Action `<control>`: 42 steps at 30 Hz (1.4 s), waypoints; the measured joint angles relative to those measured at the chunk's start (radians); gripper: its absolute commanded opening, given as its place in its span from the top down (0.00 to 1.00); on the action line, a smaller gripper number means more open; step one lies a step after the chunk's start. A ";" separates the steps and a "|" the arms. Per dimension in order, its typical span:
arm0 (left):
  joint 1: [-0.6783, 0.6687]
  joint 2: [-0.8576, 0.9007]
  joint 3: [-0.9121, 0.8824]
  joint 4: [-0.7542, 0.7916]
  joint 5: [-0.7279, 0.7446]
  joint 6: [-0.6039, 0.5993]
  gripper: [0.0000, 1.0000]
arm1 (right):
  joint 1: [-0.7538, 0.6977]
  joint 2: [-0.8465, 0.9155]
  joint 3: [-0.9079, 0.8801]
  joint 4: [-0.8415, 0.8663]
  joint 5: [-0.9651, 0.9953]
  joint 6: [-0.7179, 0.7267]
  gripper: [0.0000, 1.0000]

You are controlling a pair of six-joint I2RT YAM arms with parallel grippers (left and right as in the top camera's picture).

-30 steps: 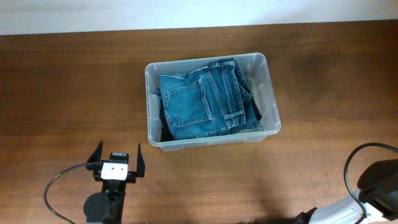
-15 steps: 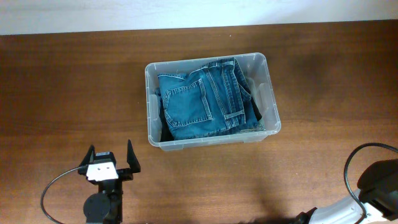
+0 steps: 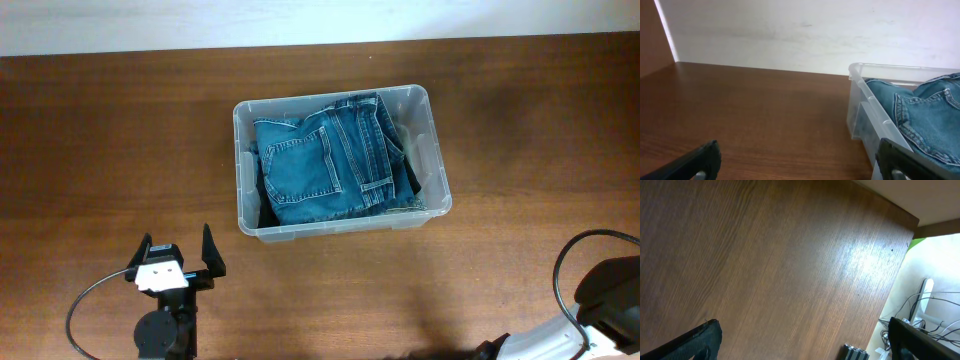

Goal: Pack container

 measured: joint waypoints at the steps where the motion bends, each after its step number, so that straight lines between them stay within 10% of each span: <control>1: 0.000 0.000 0.000 0.000 0.000 0.000 0.00 | 0.000 0.000 0.000 0.000 0.000 0.001 0.01; 20: 0.000 0.000 0.000 0.000 0.000 0.000 0.00 | 0.091 -0.034 -0.004 0.002 0.000 0.001 0.01; 34: 0.000 -0.001 0.000 0.001 -0.004 0.000 0.00 | 0.999 -0.629 -0.004 0.003 -0.007 0.000 0.01; 42: 0.000 -0.001 0.000 0.001 -0.005 0.000 0.00 | 1.048 -1.012 -0.184 0.064 0.023 0.001 0.01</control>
